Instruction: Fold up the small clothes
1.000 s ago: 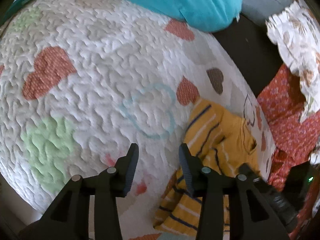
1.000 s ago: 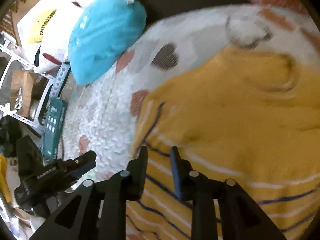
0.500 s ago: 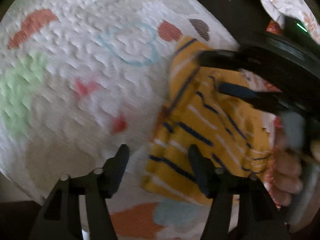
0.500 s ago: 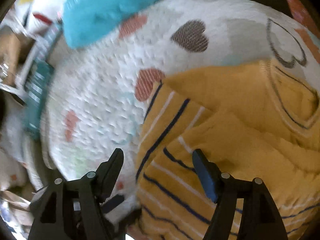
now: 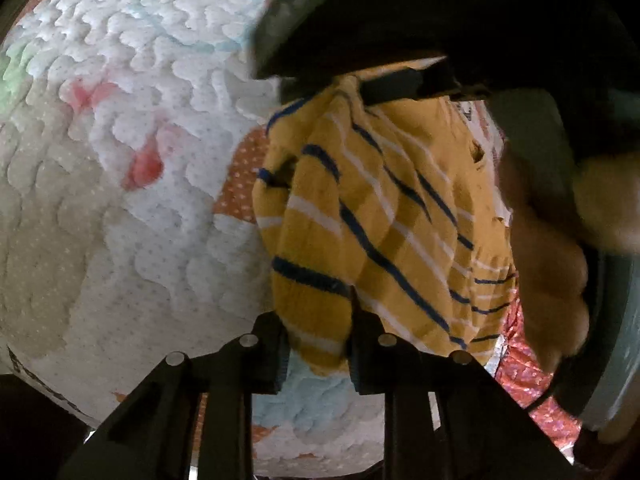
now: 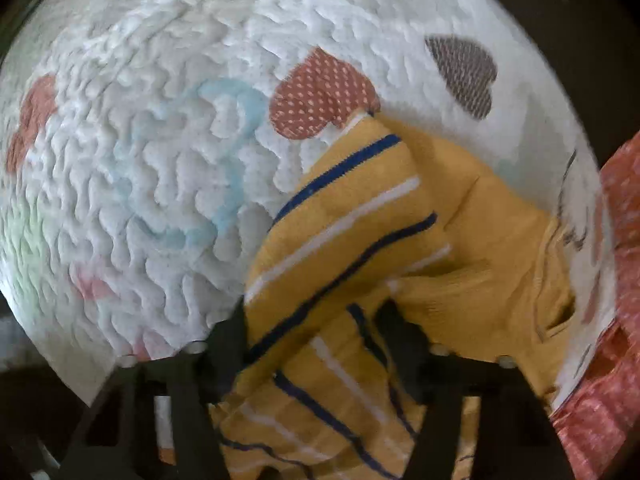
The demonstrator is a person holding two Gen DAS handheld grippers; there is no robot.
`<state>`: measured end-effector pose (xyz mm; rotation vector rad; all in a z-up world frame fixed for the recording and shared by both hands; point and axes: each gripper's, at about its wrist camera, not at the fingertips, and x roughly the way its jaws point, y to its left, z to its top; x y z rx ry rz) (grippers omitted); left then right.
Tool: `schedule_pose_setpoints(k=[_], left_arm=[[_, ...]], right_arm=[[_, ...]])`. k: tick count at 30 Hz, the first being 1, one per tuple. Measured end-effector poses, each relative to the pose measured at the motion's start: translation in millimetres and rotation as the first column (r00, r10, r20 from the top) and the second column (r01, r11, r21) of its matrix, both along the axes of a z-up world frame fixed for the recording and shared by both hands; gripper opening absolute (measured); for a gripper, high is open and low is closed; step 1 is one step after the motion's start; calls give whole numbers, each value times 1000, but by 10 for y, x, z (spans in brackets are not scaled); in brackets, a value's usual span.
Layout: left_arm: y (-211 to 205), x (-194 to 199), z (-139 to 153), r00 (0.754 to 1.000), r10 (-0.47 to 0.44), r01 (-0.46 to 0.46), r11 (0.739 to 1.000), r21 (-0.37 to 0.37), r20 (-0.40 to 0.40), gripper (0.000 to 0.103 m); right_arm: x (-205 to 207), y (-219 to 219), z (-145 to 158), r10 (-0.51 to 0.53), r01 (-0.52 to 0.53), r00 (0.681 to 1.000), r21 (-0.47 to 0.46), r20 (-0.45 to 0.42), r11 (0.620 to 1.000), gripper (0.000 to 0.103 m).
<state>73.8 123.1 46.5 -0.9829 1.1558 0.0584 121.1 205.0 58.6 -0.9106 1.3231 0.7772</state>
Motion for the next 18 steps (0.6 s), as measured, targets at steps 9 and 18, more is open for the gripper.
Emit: schedule_pose_setpoints(k=[9,18], left_arm=[[-530,94,674,980,-60,53,998,40,189,21],[-2198,464,842,935,-299,262,945,195,193,21]], right_arm=[[366,-1123,791,-188,200,980,361,-69,911,21],[1156,-2988,1094,-467,489,865,517,-184,703,21]])
